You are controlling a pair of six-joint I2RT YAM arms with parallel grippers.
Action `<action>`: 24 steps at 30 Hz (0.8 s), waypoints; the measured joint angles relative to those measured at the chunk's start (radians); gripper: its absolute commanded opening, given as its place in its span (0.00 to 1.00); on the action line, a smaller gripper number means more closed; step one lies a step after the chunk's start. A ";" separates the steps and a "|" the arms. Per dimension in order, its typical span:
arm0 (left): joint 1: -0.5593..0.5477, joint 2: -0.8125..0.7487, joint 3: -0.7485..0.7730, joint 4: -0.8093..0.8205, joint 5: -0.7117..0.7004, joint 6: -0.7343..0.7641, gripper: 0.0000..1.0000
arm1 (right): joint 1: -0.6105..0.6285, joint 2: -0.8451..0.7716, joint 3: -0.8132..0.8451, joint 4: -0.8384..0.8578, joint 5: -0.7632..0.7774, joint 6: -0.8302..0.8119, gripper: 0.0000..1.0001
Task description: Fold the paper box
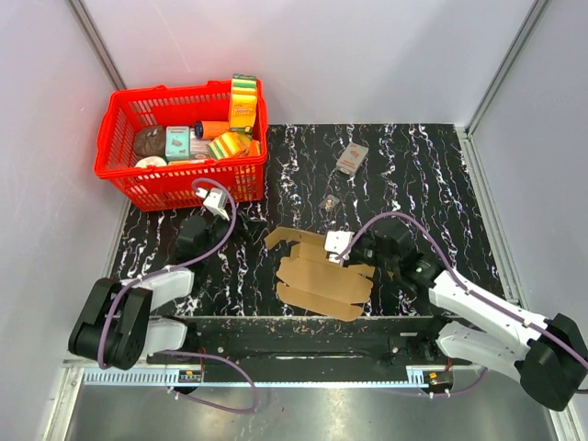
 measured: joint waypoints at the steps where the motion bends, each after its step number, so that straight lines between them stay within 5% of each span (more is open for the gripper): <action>1: 0.007 0.013 -0.006 0.015 0.011 0.003 0.78 | 0.000 -0.010 0.000 -0.010 -0.006 -0.001 0.00; 16: 0.029 0.322 0.039 0.180 0.179 -0.002 0.73 | 0.000 -0.014 0.025 -0.086 -0.053 -0.019 0.00; 24: 0.029 0.341 0.087 0.192 0.241 0.002 0.72 | 0.000 0.007 0.042 -0.086 -0.087 -0.019 0.00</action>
